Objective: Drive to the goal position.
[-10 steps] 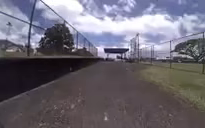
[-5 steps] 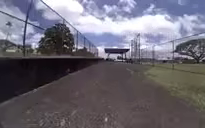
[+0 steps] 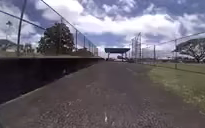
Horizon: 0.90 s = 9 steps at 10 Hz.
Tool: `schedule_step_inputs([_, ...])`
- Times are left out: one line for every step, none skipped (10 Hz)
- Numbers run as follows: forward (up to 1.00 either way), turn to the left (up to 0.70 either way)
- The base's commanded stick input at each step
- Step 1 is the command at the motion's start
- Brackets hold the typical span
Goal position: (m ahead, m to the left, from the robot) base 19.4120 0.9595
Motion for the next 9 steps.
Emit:
schedule_step_inputs([0.70,0.00])
schedule_step_inputs([0.70,0.00])
schedule_step_inputs([0.70,-0.01])
schedule_step_inputs([0.70,-0.02])
schedule_step_inputs([0.70,-0.02])
schedule_step_inputs([0.70,-0.02])
schedule_step_inputs([0.70,-0.02])
schedule_step_inputs([0.70,-0.02])
schedule_step_inputs([0.70,-0.02])
